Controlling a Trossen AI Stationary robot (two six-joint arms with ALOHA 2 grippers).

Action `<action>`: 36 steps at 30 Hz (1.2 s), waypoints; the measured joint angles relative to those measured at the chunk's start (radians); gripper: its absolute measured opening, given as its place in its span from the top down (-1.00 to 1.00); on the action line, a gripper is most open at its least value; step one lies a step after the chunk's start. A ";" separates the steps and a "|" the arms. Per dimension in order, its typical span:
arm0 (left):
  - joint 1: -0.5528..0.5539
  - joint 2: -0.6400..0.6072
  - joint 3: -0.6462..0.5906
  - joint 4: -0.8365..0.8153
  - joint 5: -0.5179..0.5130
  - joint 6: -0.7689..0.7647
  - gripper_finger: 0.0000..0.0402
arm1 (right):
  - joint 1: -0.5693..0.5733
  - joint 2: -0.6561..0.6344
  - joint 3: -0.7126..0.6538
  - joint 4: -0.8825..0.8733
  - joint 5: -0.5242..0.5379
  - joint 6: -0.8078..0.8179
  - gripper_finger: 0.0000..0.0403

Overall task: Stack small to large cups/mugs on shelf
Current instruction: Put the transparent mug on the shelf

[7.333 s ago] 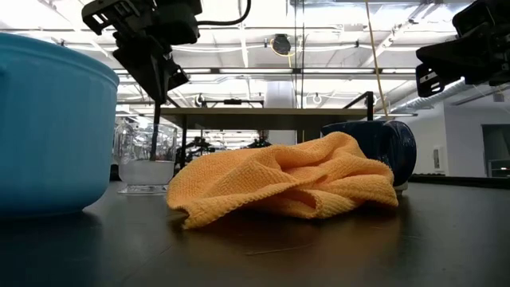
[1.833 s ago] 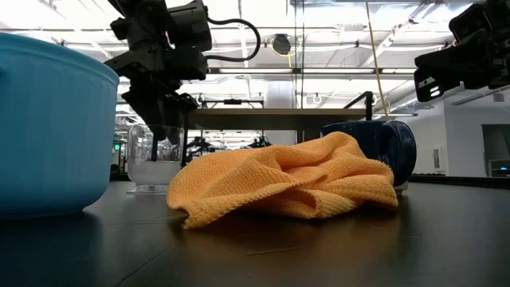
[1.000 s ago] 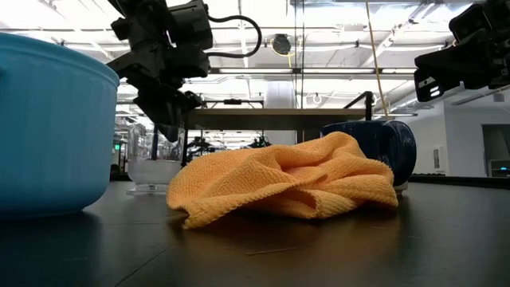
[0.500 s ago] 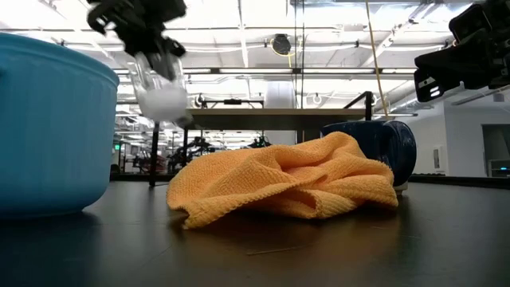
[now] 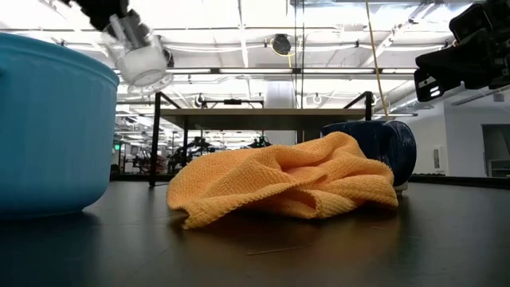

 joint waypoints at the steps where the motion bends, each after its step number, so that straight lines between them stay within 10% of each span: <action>1: 0.005 -0.028 -0.027 -0.003 -0.001 -0.012 1.00 | 0.000 0.000 0.000 0.000 0.000 0.000 1.00; 18: 0.012 -0.364 -0.265 0.026 -0.001 -0.149 1.00 | 0.000 0.000 0.000 0.003 0.000 -0.003 1.00; 36: -0.028 -0.379 -0.309 0.275 -0.123 -0.457 1.00 | 0.000 0.000 0.000 0.004 0.000 -0.012 1.00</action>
